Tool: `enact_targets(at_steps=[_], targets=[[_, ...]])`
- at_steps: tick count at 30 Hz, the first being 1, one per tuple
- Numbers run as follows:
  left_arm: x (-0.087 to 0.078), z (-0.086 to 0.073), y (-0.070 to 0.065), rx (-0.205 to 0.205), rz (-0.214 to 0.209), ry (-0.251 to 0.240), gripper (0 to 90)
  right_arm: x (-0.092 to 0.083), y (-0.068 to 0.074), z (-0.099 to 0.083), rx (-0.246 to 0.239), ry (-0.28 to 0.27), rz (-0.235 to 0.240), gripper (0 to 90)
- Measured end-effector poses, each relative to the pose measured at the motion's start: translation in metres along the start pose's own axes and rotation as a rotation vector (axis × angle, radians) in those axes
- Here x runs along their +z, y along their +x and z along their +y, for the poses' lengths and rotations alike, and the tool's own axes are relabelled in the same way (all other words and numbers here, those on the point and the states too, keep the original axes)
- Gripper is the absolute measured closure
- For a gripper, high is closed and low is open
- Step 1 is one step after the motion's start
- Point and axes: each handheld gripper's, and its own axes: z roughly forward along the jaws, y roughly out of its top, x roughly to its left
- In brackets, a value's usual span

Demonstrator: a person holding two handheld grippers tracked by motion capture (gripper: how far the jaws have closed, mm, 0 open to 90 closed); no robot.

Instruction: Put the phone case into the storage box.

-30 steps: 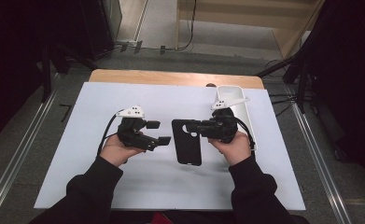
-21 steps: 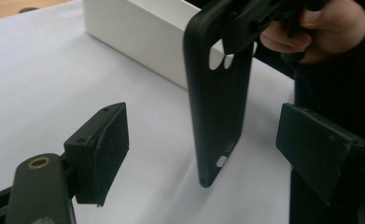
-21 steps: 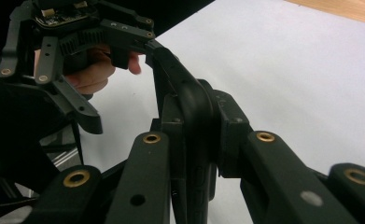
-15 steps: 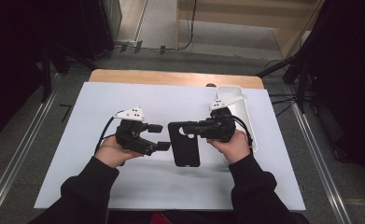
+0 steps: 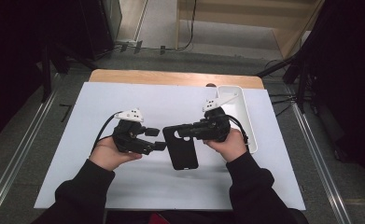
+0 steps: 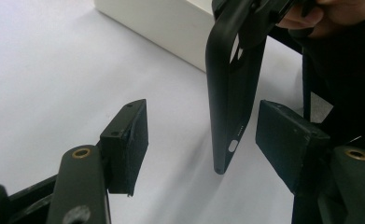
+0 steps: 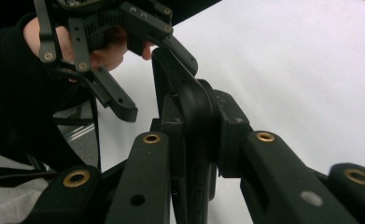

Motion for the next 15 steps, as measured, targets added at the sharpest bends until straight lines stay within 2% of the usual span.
enact_targets(at_steps=[2,3,7,15], targets=[[-0.002,-0.001,0.001,-0.003,-0.007,-0.005,35.3,0.002,0.0,0.001,-0.01,0.005,0.01,75.0],[-0.003,-0.001,0.001,-0.002,-0.007,-0.01,38.3,0.003,0.0,0.001,-0.013,0.014,0.018,75.0],[-0.006,-0.002,0.0,-0.002,-0.002,-0.024,38.4,0.007,0.001,0.003,-0.02,0.036,0.037,75.0],[-0.011,-0.004,-0.001,0.0,-0.022,-0.03,42.5,0.016,0.002,0.004,-0.04,0.068,0.077,75.0]])
